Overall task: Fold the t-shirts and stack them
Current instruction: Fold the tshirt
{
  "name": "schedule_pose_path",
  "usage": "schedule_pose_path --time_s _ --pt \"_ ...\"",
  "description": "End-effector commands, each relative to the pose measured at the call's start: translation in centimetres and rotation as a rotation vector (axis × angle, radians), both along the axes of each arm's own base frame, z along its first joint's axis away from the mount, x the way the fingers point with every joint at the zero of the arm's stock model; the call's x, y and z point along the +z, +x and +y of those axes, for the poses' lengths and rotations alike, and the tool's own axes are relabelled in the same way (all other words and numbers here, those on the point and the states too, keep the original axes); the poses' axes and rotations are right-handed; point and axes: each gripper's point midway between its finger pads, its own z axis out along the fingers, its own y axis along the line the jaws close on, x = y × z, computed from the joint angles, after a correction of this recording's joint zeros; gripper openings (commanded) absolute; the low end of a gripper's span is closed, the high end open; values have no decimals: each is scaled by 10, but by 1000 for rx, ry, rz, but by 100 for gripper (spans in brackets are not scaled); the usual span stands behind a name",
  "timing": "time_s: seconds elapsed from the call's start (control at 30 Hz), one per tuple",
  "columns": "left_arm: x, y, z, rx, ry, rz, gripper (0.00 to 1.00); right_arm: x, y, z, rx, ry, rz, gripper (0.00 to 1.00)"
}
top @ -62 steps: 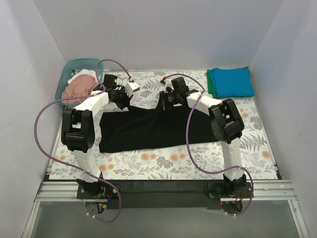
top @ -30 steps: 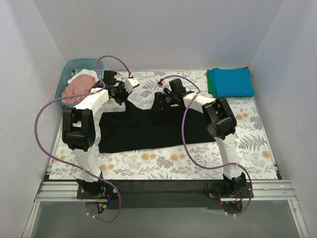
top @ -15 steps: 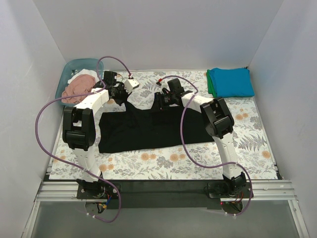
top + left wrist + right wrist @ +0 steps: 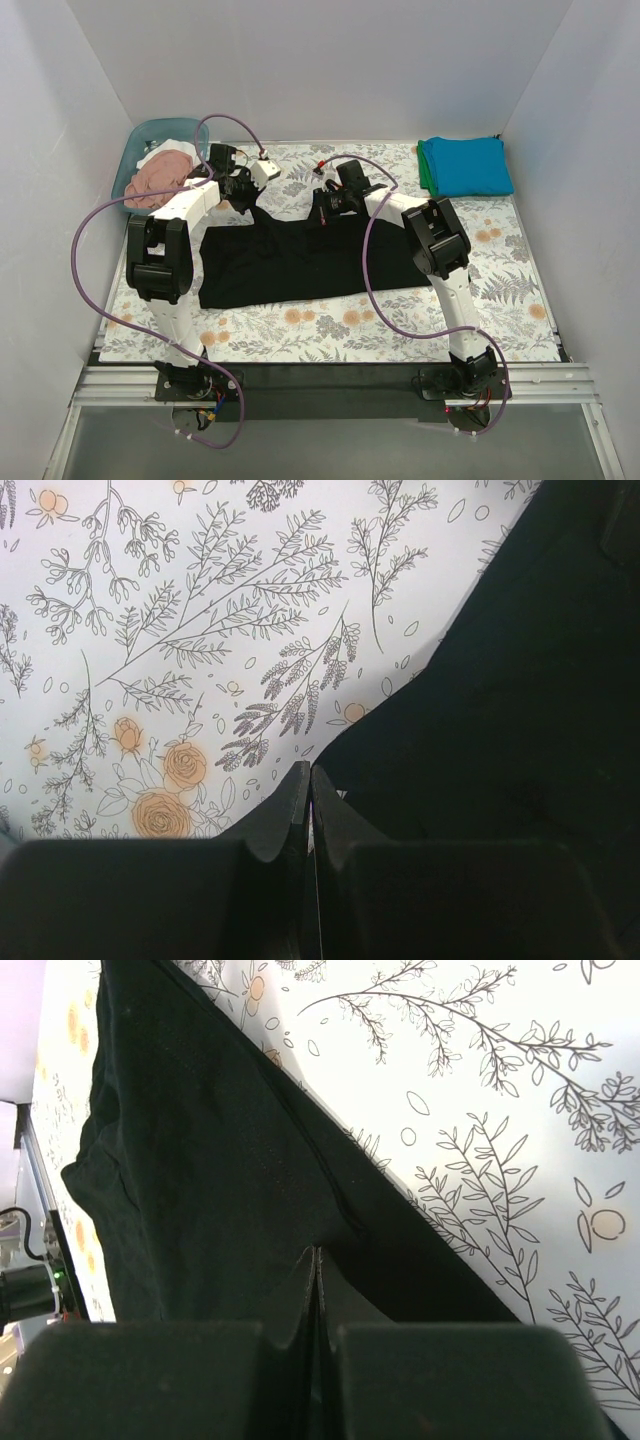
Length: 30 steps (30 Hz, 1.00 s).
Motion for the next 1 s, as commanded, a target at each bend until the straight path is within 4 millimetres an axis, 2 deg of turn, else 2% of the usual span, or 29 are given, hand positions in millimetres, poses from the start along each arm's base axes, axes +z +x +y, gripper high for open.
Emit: schedule_pose_path --time_s 0.0,0.17,0.3,0.33,0.43,0.57,0.73,0.97 --pt "21 -3 2 11 4 -39 0 36 5 7 17 59 -73 1" --pt "24 -2 6 31 13 -46 0 53 6 2 -4 66 -150 1" --pt "26 -2 5 25 9 -52 0 54 6 0 -26 62 -163 1" --pt "25 -3 4 25 5 -47 0 50 8 0 -34 49 -146 16" --pt "25 -3 3 25 -1 -43 0 43 11 2 -47 44 -113 33" --pt "23 -3 3 24 -4 -39 0 37 15 5 -65 35 -95 34" --pt "24 -2 2 23 -6 -40 0 28 20 8 -84 14 -93 42" --pt "23 -3 2 20 -5 -39 0 11 17 13 -74 -5 -72 42"
